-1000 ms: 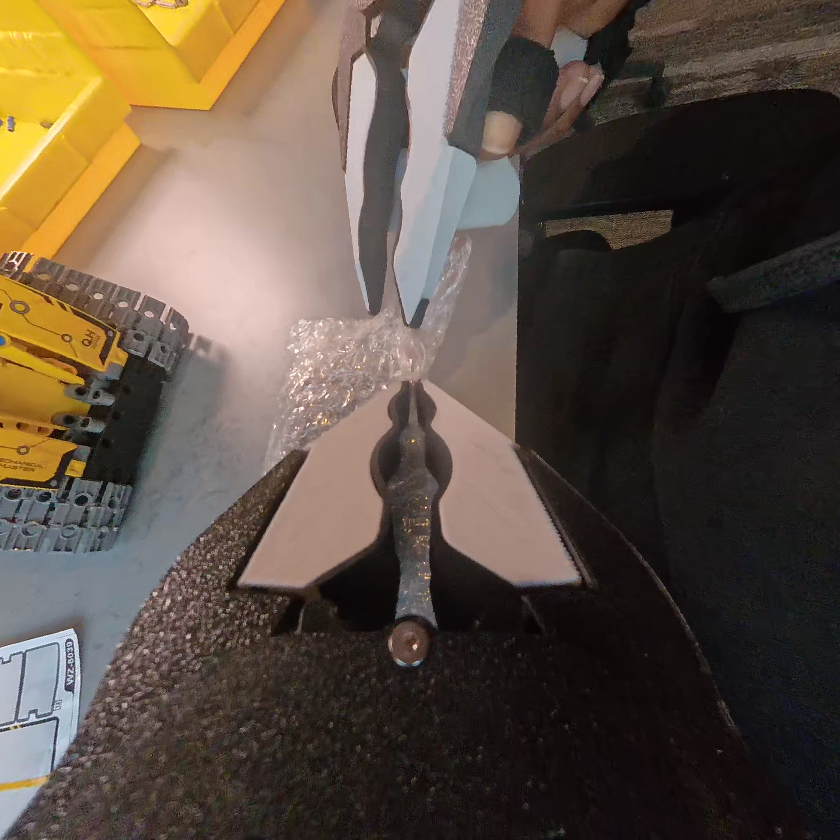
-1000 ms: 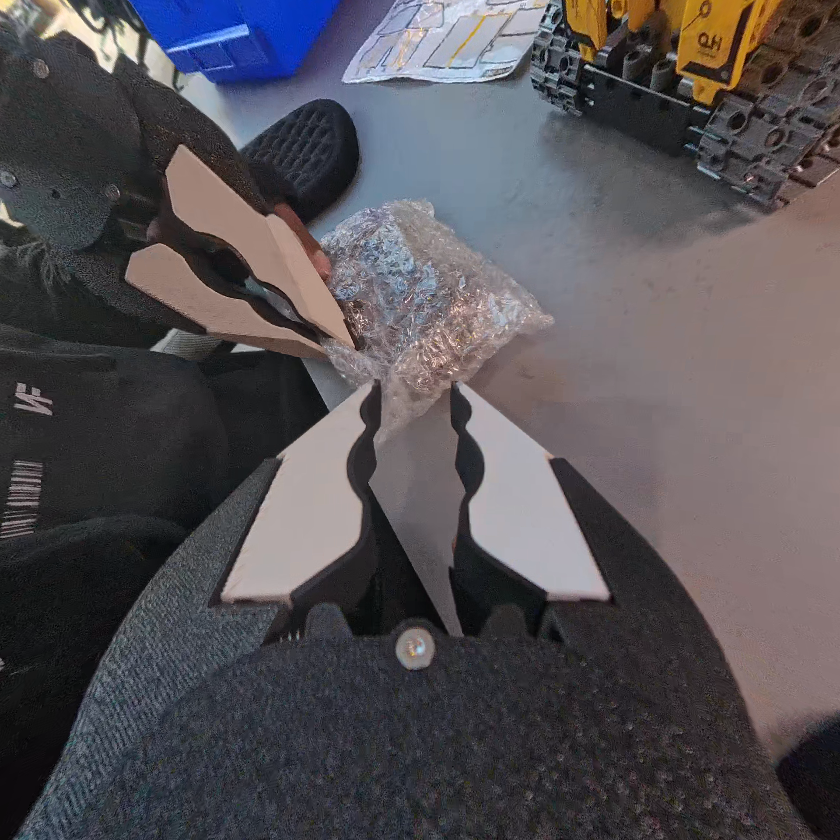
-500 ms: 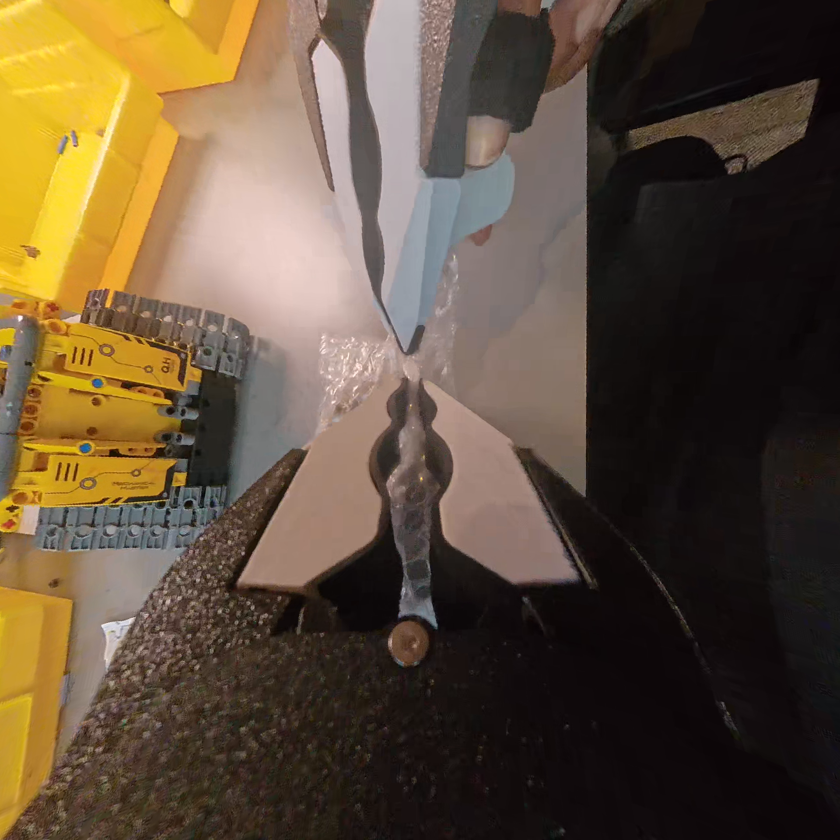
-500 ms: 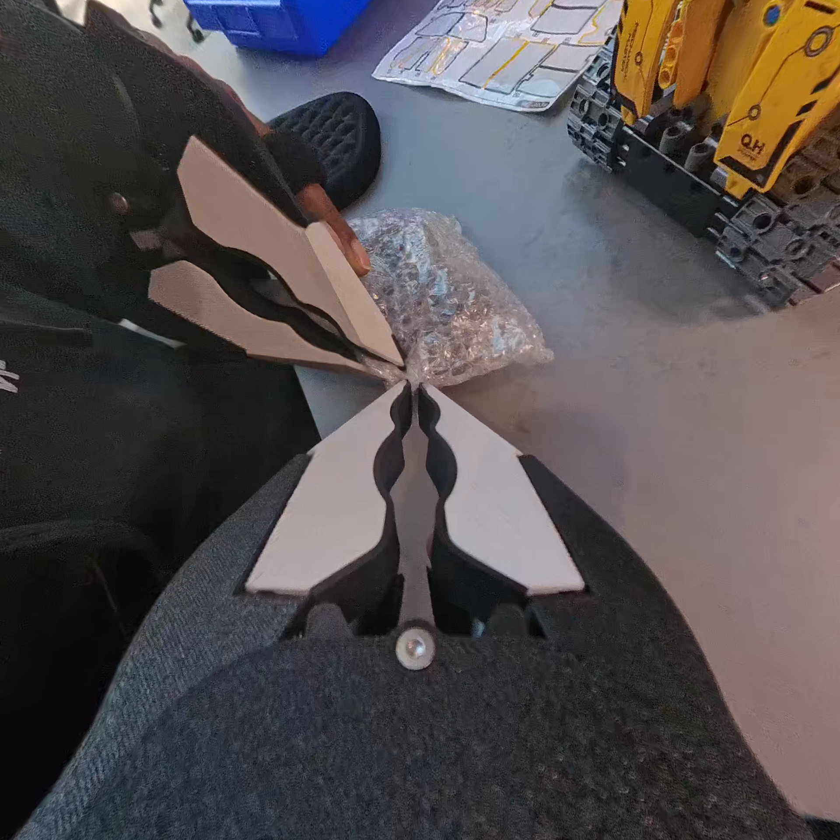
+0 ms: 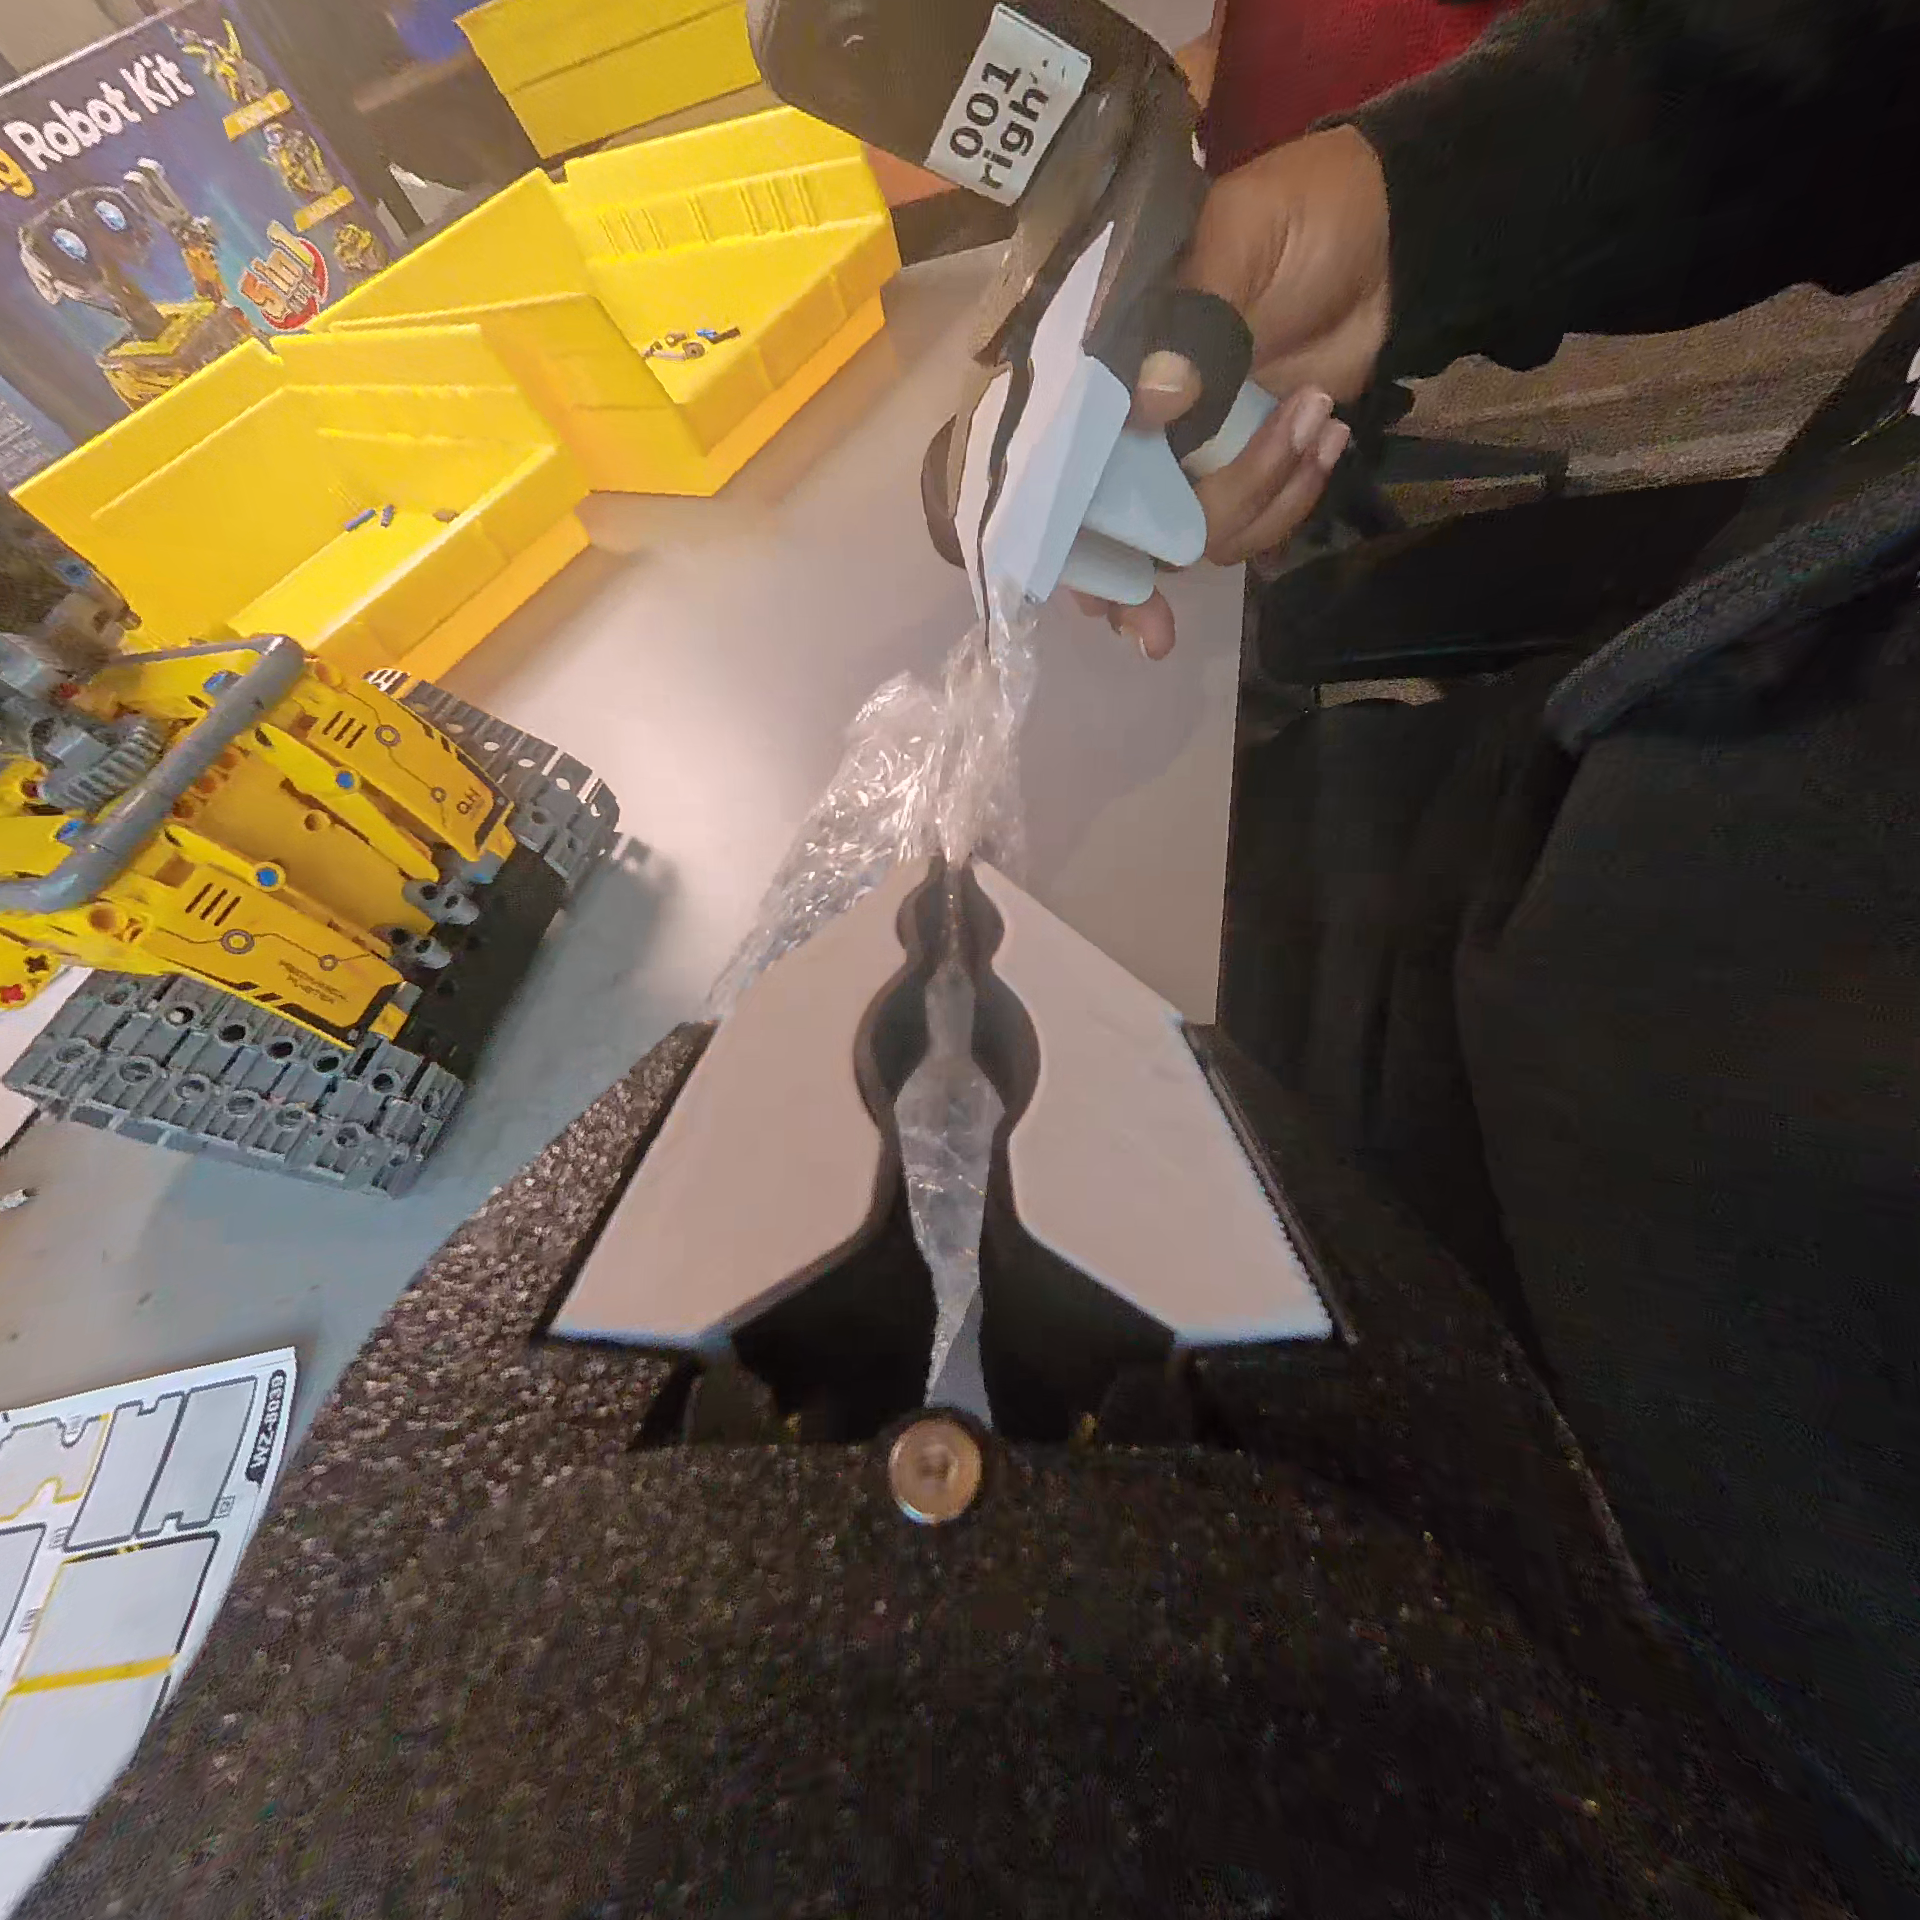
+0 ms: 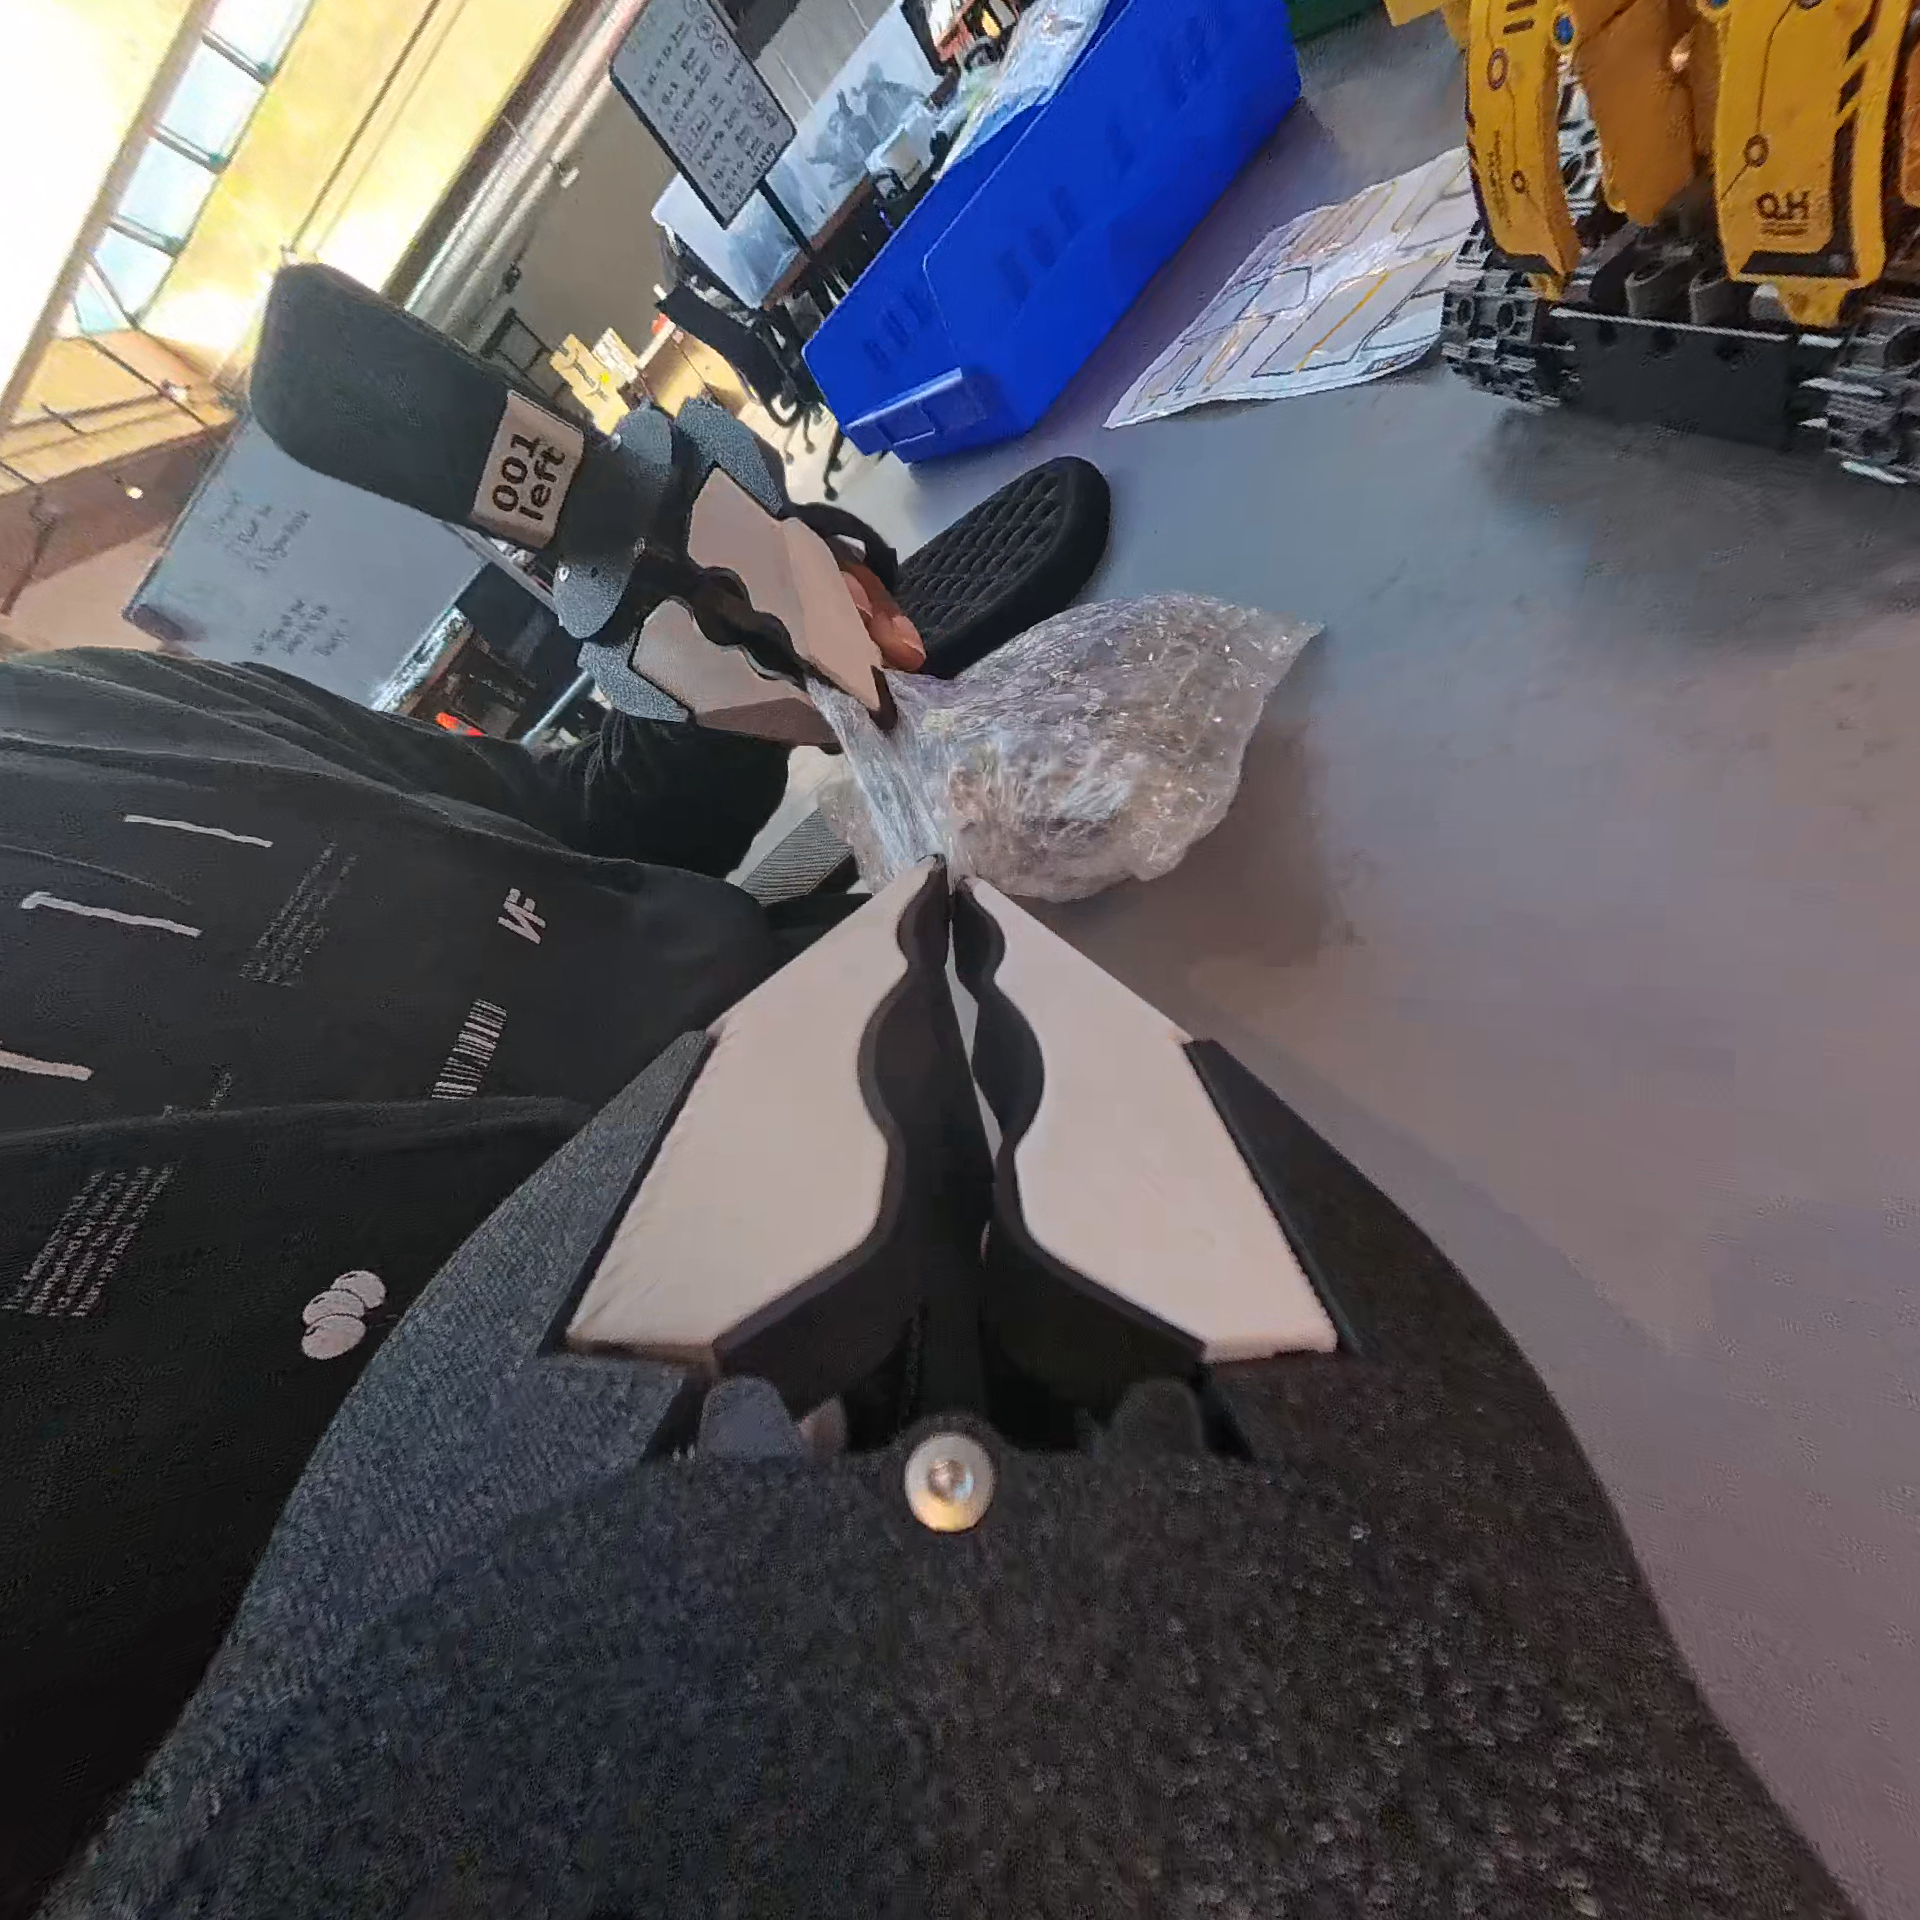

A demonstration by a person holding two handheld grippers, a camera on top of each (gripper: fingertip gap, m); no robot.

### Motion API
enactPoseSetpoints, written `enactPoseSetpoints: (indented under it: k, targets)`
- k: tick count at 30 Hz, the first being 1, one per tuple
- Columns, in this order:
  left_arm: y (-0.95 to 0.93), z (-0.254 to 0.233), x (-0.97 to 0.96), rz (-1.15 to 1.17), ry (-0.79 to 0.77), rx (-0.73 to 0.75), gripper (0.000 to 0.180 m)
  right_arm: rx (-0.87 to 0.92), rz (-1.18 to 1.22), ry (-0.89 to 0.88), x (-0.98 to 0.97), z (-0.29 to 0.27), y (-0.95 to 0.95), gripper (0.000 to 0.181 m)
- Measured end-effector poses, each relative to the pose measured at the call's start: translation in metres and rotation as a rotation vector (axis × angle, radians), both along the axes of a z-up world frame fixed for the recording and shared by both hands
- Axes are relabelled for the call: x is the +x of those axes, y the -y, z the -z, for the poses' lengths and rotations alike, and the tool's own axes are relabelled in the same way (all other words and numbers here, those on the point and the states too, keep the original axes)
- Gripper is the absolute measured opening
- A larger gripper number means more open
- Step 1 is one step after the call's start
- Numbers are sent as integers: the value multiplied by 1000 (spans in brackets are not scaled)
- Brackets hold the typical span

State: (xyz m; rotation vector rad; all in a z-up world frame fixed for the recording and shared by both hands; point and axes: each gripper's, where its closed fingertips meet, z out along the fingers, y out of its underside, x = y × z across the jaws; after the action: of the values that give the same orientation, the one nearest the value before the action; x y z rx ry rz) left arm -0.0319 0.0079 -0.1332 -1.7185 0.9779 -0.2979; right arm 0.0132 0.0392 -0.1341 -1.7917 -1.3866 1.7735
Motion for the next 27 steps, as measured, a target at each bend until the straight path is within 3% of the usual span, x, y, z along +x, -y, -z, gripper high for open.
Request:
enactPoseSetpoints:
  k: [7, 11, 12, 15, 20, 22, 27]
  targets:
    - [13, 16, 3, 33, 33, -60, 1, -16, -32, 4, 9, 13, 7, 1]
    - [9, 29, 12, 41, -12, -129, 2, 153, -24, 63, 3, 23, 0, 6]
    - [9, 26, 13, 46, -4, -123, 2, 183, -10, 64, 4, 19, -6, 19]
    - [8, 31, 13, 47, -21, -148, 3, 94, 116, -59, 22, -23, -44, 21]
    - [23, -13, 37, 223, 252, -232, 41, 319, 133, 115, 21, -12, -20, 25]
    - [23, -31, 31, 245, 306, -242, 46, 426, 135, 199, 16, 7, -7, 27]
    - [-6, -13, 6, 101, 78, -309, 35, 508, 175, 265, -2, 21, 0, 26]
